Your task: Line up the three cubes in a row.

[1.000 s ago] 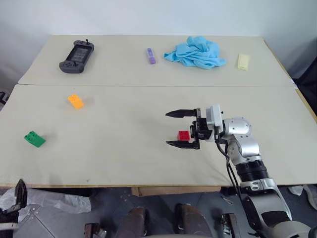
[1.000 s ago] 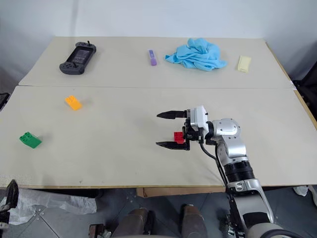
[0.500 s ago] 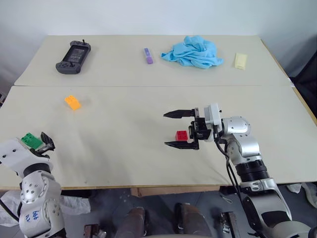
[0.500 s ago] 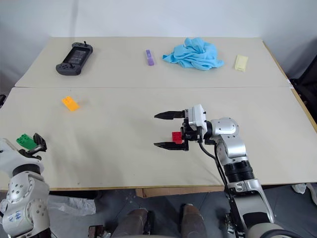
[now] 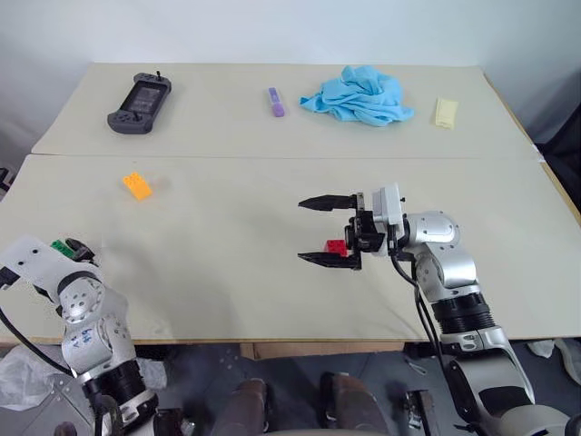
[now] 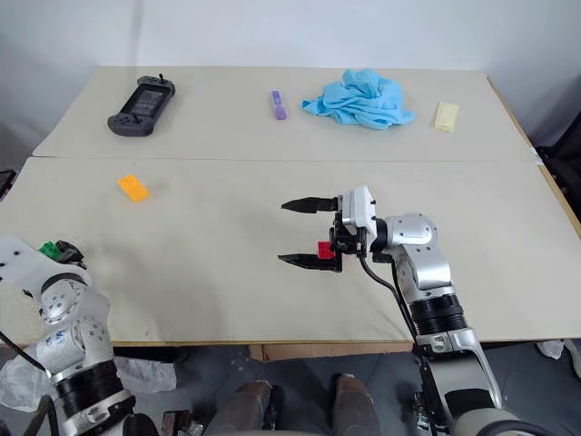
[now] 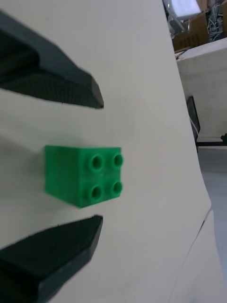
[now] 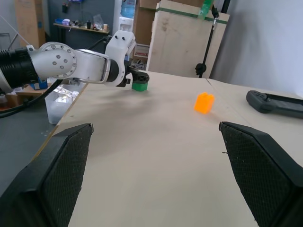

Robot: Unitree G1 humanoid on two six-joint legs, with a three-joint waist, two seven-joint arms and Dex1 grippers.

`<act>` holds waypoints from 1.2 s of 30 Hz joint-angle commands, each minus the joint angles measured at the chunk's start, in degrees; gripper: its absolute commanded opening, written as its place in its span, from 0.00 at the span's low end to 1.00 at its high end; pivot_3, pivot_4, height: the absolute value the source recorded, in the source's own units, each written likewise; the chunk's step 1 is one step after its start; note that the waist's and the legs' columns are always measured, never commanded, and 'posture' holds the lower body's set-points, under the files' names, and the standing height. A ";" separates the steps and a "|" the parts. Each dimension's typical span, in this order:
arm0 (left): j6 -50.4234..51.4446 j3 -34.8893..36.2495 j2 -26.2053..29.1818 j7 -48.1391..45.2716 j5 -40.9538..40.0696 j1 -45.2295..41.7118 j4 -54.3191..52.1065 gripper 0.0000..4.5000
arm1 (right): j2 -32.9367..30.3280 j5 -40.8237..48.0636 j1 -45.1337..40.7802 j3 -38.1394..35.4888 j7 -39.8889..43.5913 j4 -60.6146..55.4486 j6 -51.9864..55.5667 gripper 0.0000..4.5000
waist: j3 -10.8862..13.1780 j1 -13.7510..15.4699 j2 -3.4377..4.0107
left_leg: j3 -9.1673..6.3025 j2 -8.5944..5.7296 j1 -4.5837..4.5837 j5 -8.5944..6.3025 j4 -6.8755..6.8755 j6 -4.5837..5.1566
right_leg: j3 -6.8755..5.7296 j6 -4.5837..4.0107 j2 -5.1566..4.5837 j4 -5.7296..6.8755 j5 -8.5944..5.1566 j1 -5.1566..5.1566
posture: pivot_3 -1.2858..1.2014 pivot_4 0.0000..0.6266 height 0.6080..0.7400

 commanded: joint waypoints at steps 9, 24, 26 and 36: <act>-3.76 -1.39 -0.13 -4.16 -0.25 1.86 -2.55 0.33 | -0.82 0.73 2.31 -0.51 -1.86 -4.29 0.11 1.00 | 0.00 0.21 0.00 | -0.01 -0.01 0.00 0.00 0.00 0.00 | 0.00 0.00 -0.03 0.00 0.00 0.01 | 0.52 0.24 1.00; -5.40 -31.22 34.08 -96.13 -21.98 -12.59 5.51 0.33 | -18.14 2.03 12.95 -13.33 -5.69 -10.39 2.32 1.00 | 0.16 0.58 0.70 | -0.27 -0.24 0.05 0.04 -0.13 0.14 | -0.11 0.05 -0.22 -0.53 0.05 0.32 | 0.52 0.24 1.00; -9.51 -37.29 31.30 -101.42 -17.66 -17.92 11.98 0.33 | -20.32 2.45 16.54 -15.46 -6.24 -12.52 3.00 1.00 | 0.17 0.28 0.69 | -0.28 -0.14 -0.05 0.05 -0.19 0.12 | -0.17 0.05 -0.09 -0.43 0.05 0.25 | 0.52 0.24 1.00; -29.84 -49.63 17.63 -115.97 -3.08 -30.43 40.94 0.33 | -24.06 6.01 39.55 -30.04 -14.67 -30.28 9.76 1.00 | 0.39 0.33 0.34 | 0.20 -0.13 -0.09 0.07 -0.09 0.27 | -0.44 0.20 0.19 -0.24 0.12 0.12 | 0.52 0.24 1.00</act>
